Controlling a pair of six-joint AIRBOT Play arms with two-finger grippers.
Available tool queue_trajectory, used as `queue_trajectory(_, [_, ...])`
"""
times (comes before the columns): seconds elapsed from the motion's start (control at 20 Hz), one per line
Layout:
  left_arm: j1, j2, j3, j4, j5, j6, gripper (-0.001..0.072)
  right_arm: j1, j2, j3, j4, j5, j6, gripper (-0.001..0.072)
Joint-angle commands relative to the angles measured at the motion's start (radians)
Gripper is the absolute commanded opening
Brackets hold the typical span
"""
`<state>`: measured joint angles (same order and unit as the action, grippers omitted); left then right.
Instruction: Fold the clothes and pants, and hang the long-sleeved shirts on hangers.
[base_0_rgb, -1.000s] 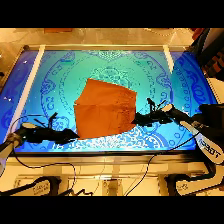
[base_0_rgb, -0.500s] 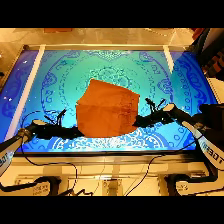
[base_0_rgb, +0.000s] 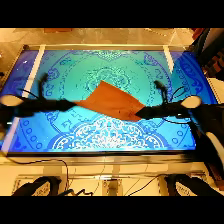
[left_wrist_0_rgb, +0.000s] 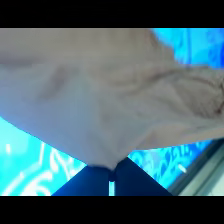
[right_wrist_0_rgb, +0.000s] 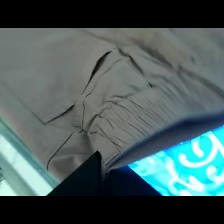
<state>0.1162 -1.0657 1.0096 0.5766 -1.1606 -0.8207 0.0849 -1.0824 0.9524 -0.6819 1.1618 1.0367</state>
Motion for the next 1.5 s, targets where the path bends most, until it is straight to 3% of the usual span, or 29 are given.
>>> queue_trajectory(0.0, [0.0, 0.233, 0.185, -0.002, 0.0, -0.001, 0.0007, 0.011, 0.187, 0.113, 0.185, 0.104, 0.005, 0.0025])
queue_trajectory(0.15, [0.0, 0.442, 0.21, 0.002, 0.125, -0.001, 0.0007, 0.074, 0.299, 0.181, 0.36, 0.032, 0.065, 0.0025])
queue_trajectory(0.3, [0.0, 0.575, 0.21, 0.095, 0.174, -0.004, 0.0006, 0.193, 0.362, 0.182, 0.328, -0.098, 0.211, 0.0025])
queue_trajectory(0.45, [0.0, 0.595, 0.204, 0.315, 0.128, -0.153, 0.0006, 0.312, 0.344, 0.154, 0.101, -0.232, 0.316, 0.0024])
queue_trajectory(0.55, [-0.001, 0.557, 0.148, 0.346, 0.005, -0.176, 0.0006, 0.384, 0.306, 0.098, -0.111, -0.302, 0.439, 0.0024])
queue_trajectory(0.65, [-0.016, 0.504, 0.023, 0.32, -0.016, -0.175, 0.0006, 0.417, 0.238, 0.029, -0.236, -0.401, 0.5, 0.0025])
queue_trajectory(0.9, [-0.091, 0.301, -0.295, 0.319, 0.426, -0.175, 0.0006, 0.414, -0.026, -0.045, -0.31, -0.809, 0.5, 0.0024])
queue_trajectory(1.0, [-0.132, 0.204, -0.299, 0.285, 0.462, -0.175, 0.0006, 0.413, -0.116, -0.045, -0.311, -0.912, 0.499, 0.0025])
queue_trajectory(1.1, [-0.178, 0.13, -0.299, 0.239, 0.404, -0.175, 0.0006, 0.399, -0.166, -0.045, -0.322, -0.912, 0.498, 0.0025])
queue_trajectory(1.2, [-0.213, 0.084, -0.299, 0.252, 0.282, -0.177, 0.0006, 0.349, -0.177, -0.045, -0.346, -0.818, 0.497, 0.0025])
queue_trajectory(1.3, [-0.222, 0.055, -0.299, 0.306, 0.187, -0.238, 0.0006, 0.263, -0.177, -0.044, -0.351, -0.652, 0.497, 0.0024])
queue_trajectory(1.45, [-0.223, 0.014, -0.299, 0.333, 0.15, -0.354, 0.0007, 0.138, -0.179, -0.045, -0.407, -0.356, 0.496, 0.0025])
